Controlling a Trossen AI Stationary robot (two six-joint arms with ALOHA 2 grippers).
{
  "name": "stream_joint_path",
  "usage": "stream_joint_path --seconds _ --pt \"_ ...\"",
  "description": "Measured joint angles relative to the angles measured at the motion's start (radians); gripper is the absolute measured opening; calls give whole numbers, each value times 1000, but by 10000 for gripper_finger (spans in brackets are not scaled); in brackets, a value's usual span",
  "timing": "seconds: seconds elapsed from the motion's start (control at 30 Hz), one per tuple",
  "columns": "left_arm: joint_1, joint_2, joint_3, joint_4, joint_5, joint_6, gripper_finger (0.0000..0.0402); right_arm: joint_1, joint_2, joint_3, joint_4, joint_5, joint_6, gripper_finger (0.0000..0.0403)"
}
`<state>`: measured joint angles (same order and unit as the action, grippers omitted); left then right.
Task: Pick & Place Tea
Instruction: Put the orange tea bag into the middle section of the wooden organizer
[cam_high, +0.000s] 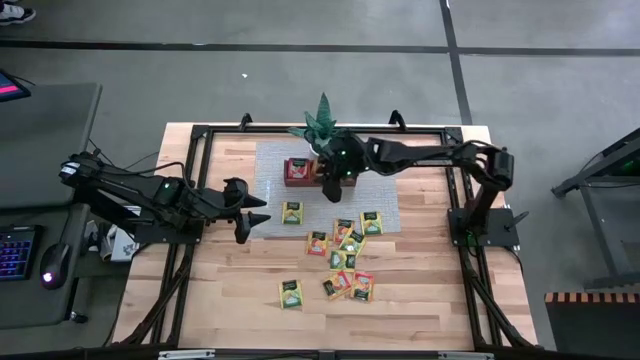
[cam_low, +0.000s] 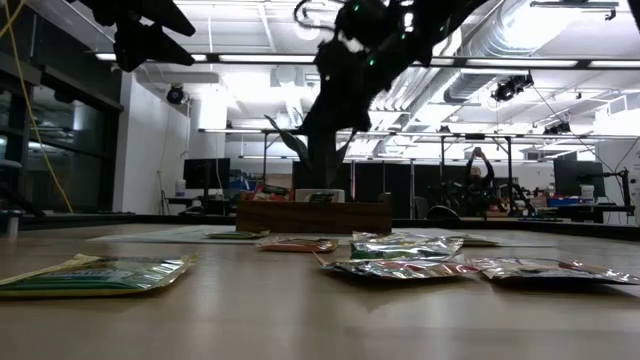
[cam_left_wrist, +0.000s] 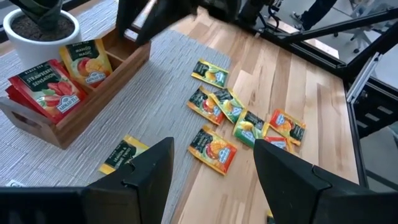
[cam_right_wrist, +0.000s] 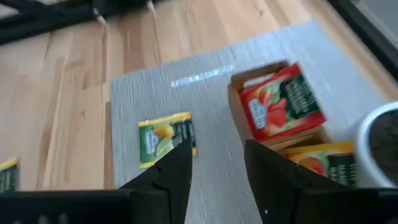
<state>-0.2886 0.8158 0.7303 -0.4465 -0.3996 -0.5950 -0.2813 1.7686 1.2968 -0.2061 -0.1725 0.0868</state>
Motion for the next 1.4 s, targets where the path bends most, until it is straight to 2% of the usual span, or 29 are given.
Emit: stream_joint_path --seconds 0.27,0.43,0.63,0.77,0.9,1.03,1.4 --pt "0 0 0 -2 21 12 220 23 -155 0 -121 9 45 142" --pt "0 1 0 -19 32 15 220 133 -219 0 -213 18 47 143" --pt "0 33 0 -34 47 15 220 316 -180 -5 -220 209 48 143" --pt "0 61 -1 -59 58 15 220 384 -119 -5 -196 305 110 143" --pt "0 84 -2 -62 79 14 220 410 -46 -5 -184 280 173 143" --pt "0 87 -2 -60 106 15 220 415 22 -5 -180 196 211 143" --pt "0 86 -2 -61 159 17 220 382 146 -5 -157 10 199 144"
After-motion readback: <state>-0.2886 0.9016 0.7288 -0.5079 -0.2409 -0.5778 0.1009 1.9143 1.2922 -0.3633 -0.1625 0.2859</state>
